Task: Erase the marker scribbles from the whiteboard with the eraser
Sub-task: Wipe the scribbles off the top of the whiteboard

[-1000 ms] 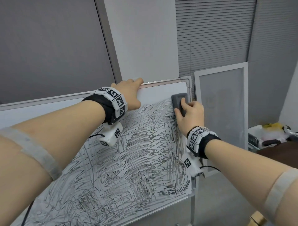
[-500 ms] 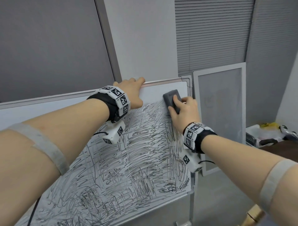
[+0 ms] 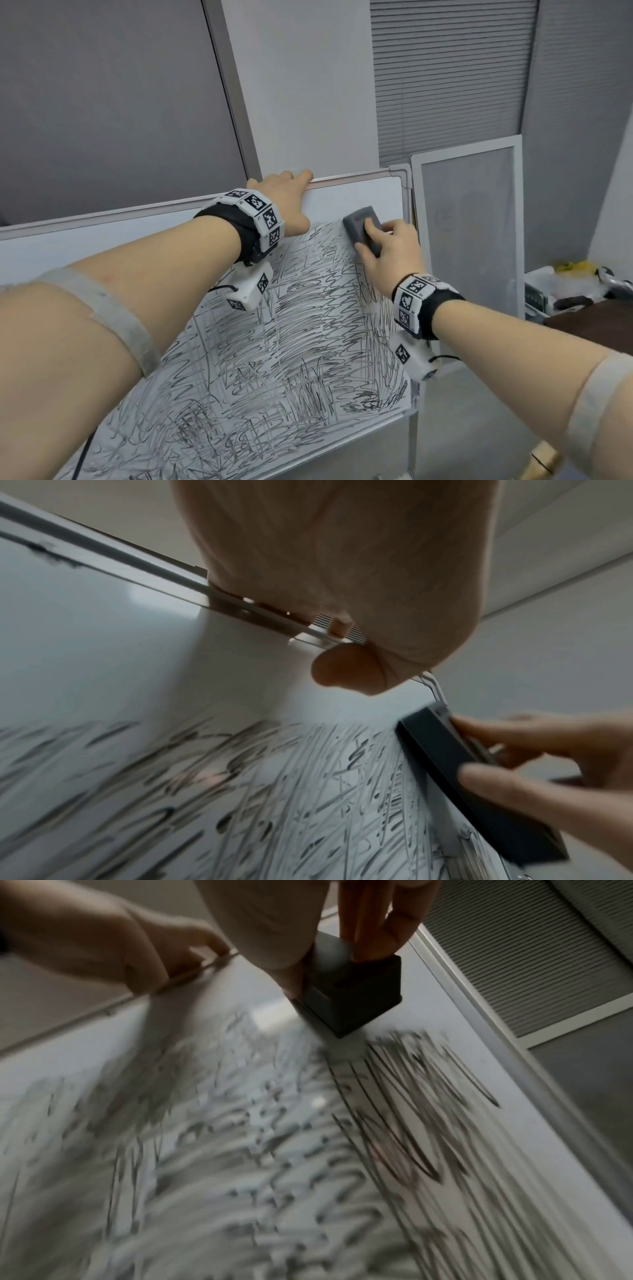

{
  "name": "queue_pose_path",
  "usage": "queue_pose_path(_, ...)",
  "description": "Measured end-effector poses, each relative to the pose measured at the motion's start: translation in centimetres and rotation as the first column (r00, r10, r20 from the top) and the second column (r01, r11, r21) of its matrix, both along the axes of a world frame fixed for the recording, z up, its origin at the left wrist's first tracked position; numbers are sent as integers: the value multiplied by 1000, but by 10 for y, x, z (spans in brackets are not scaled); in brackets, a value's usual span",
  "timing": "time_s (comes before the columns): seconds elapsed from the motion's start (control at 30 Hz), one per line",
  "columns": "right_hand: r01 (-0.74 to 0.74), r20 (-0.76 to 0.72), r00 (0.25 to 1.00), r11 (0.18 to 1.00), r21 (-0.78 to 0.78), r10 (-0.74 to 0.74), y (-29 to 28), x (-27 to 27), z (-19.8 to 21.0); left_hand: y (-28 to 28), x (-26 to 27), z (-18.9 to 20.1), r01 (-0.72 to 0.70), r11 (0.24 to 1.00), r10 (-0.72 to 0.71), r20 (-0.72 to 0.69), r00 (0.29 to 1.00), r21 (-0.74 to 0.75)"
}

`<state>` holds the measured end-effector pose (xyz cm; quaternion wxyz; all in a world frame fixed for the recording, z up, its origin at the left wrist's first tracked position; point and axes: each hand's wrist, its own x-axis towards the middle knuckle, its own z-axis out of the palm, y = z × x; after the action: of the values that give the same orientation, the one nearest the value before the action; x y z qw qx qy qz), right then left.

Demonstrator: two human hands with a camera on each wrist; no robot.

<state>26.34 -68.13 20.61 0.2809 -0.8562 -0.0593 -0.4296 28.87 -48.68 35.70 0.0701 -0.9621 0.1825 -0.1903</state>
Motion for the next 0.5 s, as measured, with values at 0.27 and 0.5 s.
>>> queue_pose_path(0.27, -66, -85, 995, 996, -59, 61, 23, -18, -31, 6, -2, 2, 1, 1000, -1, -23, 1000, -8)
queue_pose_path(0.5, -53, -25, 998, 992, -113, 51, 22, -14, -22, 2, -2, 1, 14, 1000, -14, -2, 1000, -2)
